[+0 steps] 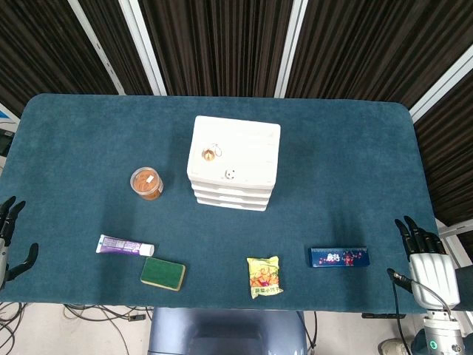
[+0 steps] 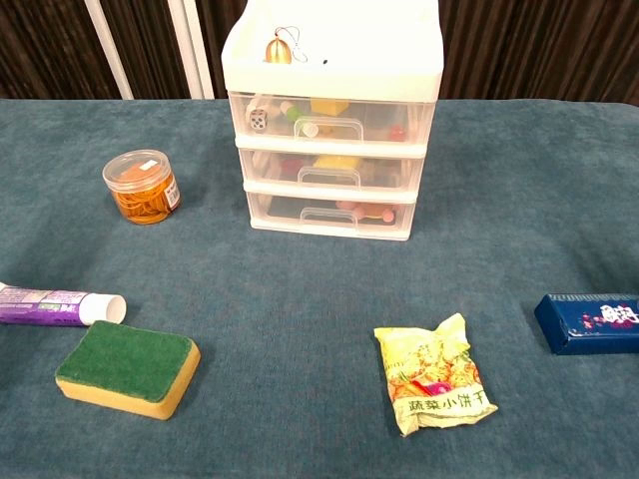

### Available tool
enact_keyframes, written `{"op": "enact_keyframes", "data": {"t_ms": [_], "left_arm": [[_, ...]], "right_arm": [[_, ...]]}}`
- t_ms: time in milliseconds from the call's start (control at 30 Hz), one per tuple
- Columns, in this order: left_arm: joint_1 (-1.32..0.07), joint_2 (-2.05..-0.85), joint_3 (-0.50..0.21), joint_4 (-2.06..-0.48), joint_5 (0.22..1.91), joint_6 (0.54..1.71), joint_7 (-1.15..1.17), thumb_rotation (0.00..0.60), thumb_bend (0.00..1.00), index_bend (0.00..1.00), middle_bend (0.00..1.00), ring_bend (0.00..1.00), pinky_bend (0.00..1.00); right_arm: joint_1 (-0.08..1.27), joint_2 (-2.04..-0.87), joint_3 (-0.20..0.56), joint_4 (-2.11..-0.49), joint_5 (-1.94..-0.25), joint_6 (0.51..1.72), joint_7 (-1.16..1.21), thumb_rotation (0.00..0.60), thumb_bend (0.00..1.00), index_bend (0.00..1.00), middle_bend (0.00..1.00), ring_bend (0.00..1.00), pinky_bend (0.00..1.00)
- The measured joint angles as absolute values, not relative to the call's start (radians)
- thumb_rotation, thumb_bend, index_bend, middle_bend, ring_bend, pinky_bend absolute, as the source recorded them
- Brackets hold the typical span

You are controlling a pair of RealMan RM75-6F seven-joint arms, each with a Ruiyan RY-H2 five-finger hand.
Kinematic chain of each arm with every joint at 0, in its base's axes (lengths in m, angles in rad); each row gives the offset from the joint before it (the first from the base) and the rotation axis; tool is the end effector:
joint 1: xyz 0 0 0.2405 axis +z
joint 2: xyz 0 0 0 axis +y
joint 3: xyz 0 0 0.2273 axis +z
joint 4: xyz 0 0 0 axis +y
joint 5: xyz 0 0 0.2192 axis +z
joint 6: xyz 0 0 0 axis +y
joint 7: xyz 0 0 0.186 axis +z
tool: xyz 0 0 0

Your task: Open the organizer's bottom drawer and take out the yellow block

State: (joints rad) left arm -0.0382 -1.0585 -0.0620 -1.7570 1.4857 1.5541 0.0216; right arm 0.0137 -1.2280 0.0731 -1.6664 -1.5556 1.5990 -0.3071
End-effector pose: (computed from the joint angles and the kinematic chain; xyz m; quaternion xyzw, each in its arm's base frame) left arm -0.2707 0.2092 0.1568 -0.5553 -0.3988 -0.4153 0.6001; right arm -0.2616 -0.2046 0.1235 0.5911 -0.3174 0.3706 0.6423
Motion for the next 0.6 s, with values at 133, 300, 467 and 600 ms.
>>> {"op": "enact_keyframes", "data": {"t_ms": [133,300,467,600], "left_arm": [[-0.037,-1.058,-0.062,-1.758,1.484,1.555,0.021,0.6,0.4,0.03,0.0,0.0,0.0],[-0.036,-1.057,-0.063,-1.76,1.483,1.556,0.022,0.6,0.4,0.03,0.0,0.0,0.0],[-0.037,-1.058,-0.062,-1.761,1.483,1.553,0.025,0.6,0.4,0.03,0.0,0.0,0.0],[-0.037,-1.058,-0.063,-1.761,1.481,1.554,0.025,0.6,0.4,0.03,0.0,0.0,0.0]], "right_arm": [[0.014,-1.227,0.072,-1.67,-1.555,1.596,-0.306,0.6,0.07,0.1,0.1,0.21,0.23],[0.014,-1.225,0.07,-1.675,-1.554,1.593,-0.299,0.6,0.07,0.1,0.1,0.21,0.23],[0.013,-1.226,0.075,-1.673,-1.544,1.594,-0.287,0.6,0.07,0.1,0.1,0.22,0.23],[0.015,-1.223,0.074,-1.677,-1.537,1.582,-0.248,0.6,0.07,0.1,0.1,0.24,0.26]]}}
